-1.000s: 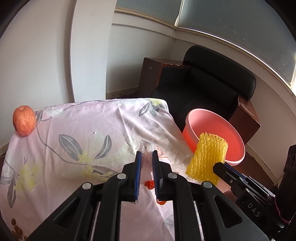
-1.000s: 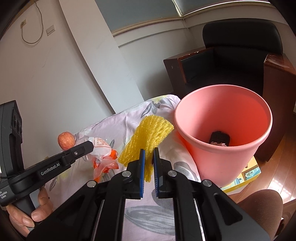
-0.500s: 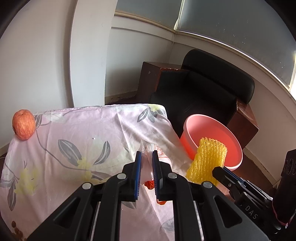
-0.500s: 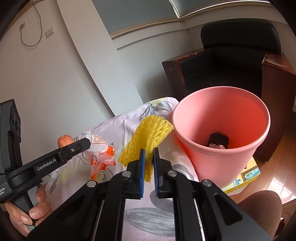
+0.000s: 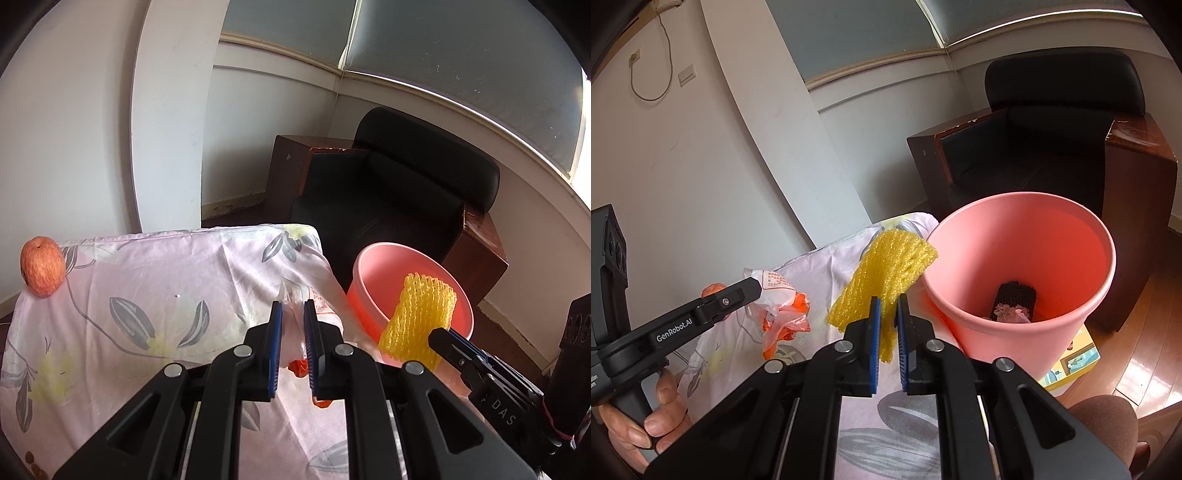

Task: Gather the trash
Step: 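Carry the clear wrapper and yellow foam net with both grippers over the pink bin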

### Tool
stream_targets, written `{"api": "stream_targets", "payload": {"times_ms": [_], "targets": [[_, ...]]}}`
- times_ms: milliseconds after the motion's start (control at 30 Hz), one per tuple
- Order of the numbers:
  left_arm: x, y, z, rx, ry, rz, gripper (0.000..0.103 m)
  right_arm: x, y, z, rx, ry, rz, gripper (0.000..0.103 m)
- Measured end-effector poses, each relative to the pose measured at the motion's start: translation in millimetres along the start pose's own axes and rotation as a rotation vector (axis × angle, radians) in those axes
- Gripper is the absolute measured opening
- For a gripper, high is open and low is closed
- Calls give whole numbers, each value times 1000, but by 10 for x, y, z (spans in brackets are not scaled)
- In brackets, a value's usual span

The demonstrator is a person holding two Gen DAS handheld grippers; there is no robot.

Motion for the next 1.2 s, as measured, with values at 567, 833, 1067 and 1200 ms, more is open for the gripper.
{"api": "stream_targets", "payload": {"times_ms": [567, 833, 1067, 1200], "targets": [[131, 700, 288, -91, 0, 114, 11, 252, 814, -129, -177, 66, 49, 9], [67, 1064, 707, -135, -71, 148, 11, 204, 1126, -16, -221, 41, 78, 9], [-65, 1240, 1077, -157, -157, 151, 11, 76, 1273, 119, -238, -3, 91, 9], [-121, 1319, 1217, -154, -180, 169, 11, 29, 1291, 177, -249, -22, 83, 9]]}}
Point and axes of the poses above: each gripper's, at about its wrist camera, not at the fingertips, and z roughly the way its jaws point, y to its right, x to its top, the point moved 7 cm from there along z, roughly the way its jaws point, and after that the axes turned 8 degrees about -z, right-handed, at the moved point
